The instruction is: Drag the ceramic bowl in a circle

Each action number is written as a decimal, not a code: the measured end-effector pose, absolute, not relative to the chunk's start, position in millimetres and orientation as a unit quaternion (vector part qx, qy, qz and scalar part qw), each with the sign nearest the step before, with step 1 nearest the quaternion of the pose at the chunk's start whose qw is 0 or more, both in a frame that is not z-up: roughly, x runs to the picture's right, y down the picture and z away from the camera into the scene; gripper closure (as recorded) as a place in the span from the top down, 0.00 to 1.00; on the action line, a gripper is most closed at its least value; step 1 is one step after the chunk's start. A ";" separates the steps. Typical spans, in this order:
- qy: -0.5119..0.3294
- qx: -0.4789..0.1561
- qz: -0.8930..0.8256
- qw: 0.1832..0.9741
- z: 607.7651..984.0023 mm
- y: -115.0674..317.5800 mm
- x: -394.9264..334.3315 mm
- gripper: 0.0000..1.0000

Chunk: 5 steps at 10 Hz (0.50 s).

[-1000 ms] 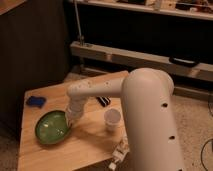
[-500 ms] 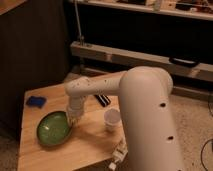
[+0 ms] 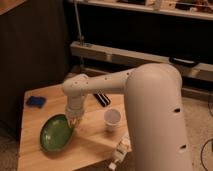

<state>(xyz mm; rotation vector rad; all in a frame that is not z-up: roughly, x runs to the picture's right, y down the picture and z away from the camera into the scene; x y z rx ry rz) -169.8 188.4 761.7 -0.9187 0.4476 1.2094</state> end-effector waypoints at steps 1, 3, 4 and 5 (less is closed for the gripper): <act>0.214 -0.404 0.537 0.709 757.2 190.2 -164.5 0.00; 0.233 -0.396 0.521 0.720 748.7 195.6 -160.4 0.00; 0.239 -0.395 0.513 0.724 743.7 199.1 -157.6 0.00; 0.237 -0.399 0.506 0.727 739.5 201.2 -158.1 0.00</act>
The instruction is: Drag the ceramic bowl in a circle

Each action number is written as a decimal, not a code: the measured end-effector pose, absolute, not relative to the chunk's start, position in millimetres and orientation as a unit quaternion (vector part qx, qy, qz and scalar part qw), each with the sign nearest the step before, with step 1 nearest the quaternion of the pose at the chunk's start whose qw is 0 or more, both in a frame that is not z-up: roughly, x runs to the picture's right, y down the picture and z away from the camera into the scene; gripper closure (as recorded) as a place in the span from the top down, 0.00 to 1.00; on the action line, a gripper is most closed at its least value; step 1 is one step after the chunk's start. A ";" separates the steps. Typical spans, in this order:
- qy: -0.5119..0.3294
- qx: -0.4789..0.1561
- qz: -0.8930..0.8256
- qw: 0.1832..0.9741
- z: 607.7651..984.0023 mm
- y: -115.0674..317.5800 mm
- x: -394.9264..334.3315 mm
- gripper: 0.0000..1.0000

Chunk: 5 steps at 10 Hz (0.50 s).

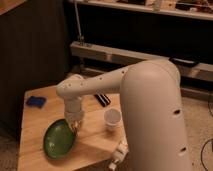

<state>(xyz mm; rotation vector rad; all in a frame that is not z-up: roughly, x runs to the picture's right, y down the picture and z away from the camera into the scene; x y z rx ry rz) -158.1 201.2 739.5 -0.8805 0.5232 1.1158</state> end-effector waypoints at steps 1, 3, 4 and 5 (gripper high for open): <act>0.231 -0.409 0.494 0.732 730.9 205.1 -162.2 0.00; 0.215 -0.436 0.483 0.728 715.5 214.9 -167.4 0.00; 0.207 -0.451 0.481 0.723 710.5 220.9 -170.2 0.00; 0.196 -0.468 0.476 0.718 705.4 228.9 -176.5 0.00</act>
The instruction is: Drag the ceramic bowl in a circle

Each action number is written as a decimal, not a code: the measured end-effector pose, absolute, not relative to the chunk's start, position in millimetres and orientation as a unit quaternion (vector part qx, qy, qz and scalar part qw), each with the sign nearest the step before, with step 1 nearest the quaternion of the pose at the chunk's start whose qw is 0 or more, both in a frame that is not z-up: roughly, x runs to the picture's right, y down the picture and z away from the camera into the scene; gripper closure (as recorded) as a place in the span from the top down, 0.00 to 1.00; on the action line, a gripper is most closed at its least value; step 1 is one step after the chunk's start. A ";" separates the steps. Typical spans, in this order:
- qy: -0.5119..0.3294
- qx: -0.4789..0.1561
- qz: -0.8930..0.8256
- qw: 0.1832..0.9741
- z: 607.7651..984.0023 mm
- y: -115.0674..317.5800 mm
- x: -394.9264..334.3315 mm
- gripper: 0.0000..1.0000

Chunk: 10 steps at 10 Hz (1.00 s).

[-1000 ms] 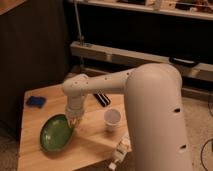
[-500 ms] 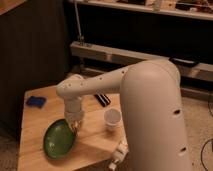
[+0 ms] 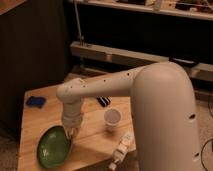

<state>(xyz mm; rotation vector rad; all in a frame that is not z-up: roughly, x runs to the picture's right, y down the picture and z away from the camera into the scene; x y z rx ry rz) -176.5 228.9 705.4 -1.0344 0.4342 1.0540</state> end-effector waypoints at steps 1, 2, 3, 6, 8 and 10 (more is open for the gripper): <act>0.187 -0.481 0.471 0.716 701.9 236.9 -185.5 0.00; 0.176 -0.494 0.462 0.715 701.1 242.6 -199.5 0.00; 0.168 -0.500 0.452 0.719 701.5 246.7 -215.7 0.00; 0.160 -0.501 0.432 0.733 708.8 251.7 -244.2 0.00; 0.164 -0.495 0.434 0.734 727.2 253.2 -255.8 0.00; 0.177 -0.491 0.451 0.724 757.3 248.6 -254.6 0.00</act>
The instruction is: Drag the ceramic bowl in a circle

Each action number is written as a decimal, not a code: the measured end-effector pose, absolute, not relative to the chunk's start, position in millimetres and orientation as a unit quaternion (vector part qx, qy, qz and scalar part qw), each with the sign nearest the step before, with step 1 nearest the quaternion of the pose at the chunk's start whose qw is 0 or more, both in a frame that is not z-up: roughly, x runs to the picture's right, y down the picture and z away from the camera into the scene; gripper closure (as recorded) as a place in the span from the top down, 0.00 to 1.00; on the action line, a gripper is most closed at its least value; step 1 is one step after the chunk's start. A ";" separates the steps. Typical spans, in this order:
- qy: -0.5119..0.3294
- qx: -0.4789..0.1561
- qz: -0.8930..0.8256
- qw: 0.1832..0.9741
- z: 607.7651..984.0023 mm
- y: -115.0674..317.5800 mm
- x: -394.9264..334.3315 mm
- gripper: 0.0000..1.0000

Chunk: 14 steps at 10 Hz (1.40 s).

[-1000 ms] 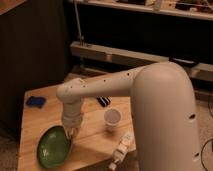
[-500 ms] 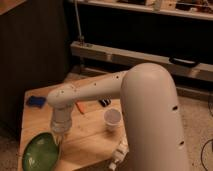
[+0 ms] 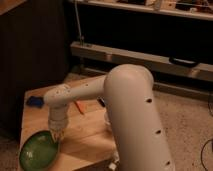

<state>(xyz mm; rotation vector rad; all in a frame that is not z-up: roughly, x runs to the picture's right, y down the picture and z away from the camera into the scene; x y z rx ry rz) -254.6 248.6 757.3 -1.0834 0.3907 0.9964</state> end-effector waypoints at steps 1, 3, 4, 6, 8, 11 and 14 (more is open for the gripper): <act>0.183 -0.489 0.463 0.716 772.7 243.5 -250.8 0.00; 0.185 -0.481 0.495 0.700 803.0 217.7 -238.5 0.00; 0.185 -0.475 0.507 0.695 813.2 206.2 -233.2 0.00; 0.185 -0.458 0.539 0.682 837.6 178.0 -222.9 0.00; 0.199 -0.440 0.558 0.675 847.3 168.4 -209.8 0.00; 0.225 -0.413 0.566 0.677 831.9 167.5 -166.2 0.00; 0.231 -0.404 0.556 0.689 793.1 158.5 -148.4 0.00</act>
